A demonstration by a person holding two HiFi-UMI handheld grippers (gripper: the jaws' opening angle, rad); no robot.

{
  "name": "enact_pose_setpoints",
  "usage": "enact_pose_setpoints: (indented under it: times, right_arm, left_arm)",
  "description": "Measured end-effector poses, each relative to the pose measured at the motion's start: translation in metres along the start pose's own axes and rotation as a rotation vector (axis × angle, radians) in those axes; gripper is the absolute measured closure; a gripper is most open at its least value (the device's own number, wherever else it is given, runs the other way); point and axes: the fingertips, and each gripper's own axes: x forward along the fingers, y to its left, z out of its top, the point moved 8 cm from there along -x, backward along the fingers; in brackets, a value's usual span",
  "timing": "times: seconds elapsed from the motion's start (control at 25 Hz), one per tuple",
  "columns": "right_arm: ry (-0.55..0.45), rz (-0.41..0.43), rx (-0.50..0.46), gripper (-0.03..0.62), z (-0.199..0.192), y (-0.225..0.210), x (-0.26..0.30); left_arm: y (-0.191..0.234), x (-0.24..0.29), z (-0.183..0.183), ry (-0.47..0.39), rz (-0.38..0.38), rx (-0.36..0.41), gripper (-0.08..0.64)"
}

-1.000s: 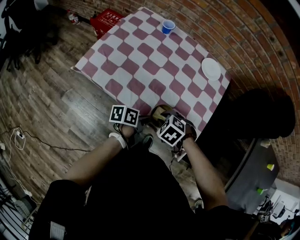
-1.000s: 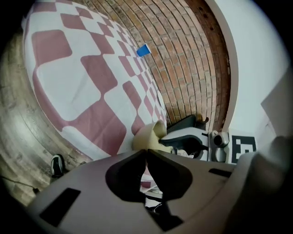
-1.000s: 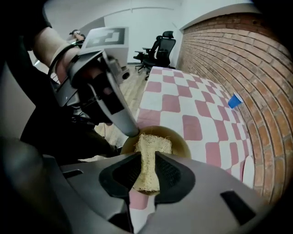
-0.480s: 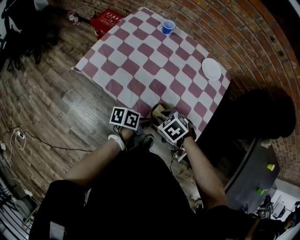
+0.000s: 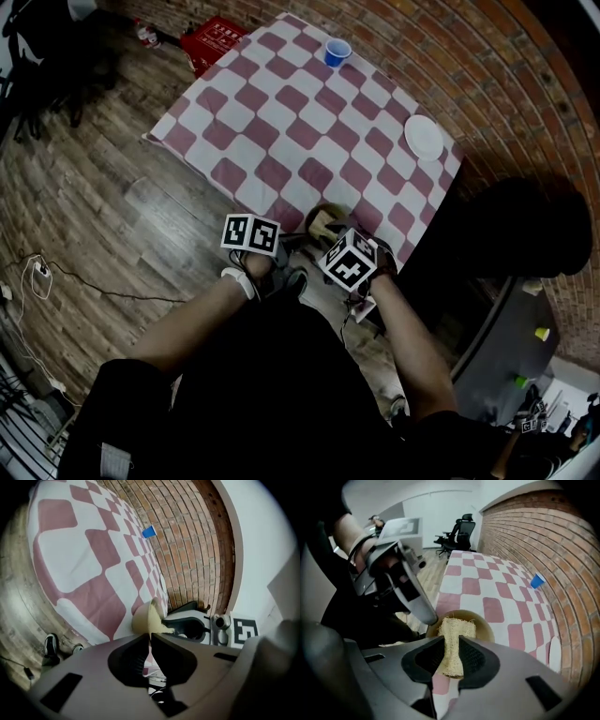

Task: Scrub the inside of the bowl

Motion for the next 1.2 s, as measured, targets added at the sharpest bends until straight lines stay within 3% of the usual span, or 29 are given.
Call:
enact_pose_setpoints:
  times: [0.12,0.2,0.28,0.4,0.48,0.6,0.72,0.96,1.2]
  right_arm:
    - [0.042,-0.033,-0.155,0.489,-0.001,0.006,0.002]
    - [0.053,-0.046,-0.187,0.489,0.000,0.009,0.003]
    - [0.037,-0.034,-0.120,0.489,0.002,0.008,0.004]
    - [-0.017,0.025,0.071,0.489,0.006,0.001,0.003]
    - [-0.051,0.063,0.168,0.489,0.009,-0.004,0.003]
    - [-0.091,0.102,0.239,0.489,0.015,-0.007,0.003]
    - [-0.095,0.100,0.238,0.489,0.017,-0.008,0.001]
    - [-0.015,-0.012,0.030,0.489,0.007,-0.007,-0.004]
    - [0.104,-0.135,-0.409,0.489,-0.002,0.010,0.001]
  left_arm:
    - [-0.003,-0.005,0.013,-0.025,-0.011,0.005,0.532]
    - [-0.004,-0.008,0.018,-0.036,-0.010,0.007,0.532]
    - [-0.004,-0.012,0.017,-0.035,0.001,0.020,0.531]
    - [-0.006,-0.010,0.005,0.012,0.028,0.068,0.522]
    - [-0.006,-0.006,-0.006,0.050,0.032,0.072,0.421]
    - [-0.003,0.000,-0.015,0.047,0.012,0.032,0.413]
    - [0.000,0.002,-0.016,0.022,-0.014,-0.018,0.413]
    - [-0.001,0.007,-0.010,0.027,-0.005,-0.014,0.414]
    - [0.001,0.014,-0.007,0.074,0.024,0.010,0.486]
